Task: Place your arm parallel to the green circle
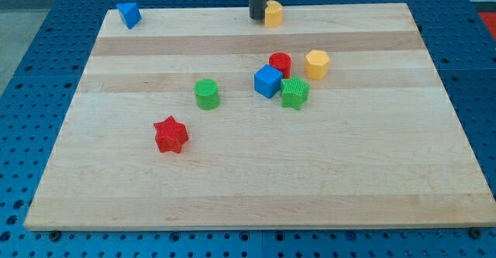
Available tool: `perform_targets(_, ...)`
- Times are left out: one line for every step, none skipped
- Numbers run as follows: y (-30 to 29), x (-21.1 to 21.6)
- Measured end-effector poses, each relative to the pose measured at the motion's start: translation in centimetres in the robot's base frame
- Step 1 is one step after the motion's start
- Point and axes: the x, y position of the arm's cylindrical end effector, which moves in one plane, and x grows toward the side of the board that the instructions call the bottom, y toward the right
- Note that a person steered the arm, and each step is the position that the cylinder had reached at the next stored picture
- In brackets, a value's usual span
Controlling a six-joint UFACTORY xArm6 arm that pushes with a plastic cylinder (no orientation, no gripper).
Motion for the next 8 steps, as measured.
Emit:
perform_targets(-2.2, -0.4)
perform_targets(-9.6, 0.6)
perform_targets(-13.9, 5.6)
perform_targets(-14.0, 10.7)
perform_targets(-13.6, 11.8)
perform_targets(-13.6, 11.8)
perform_targets(-13.6, 11.8)
perform_targets(-13.6, 11.9)
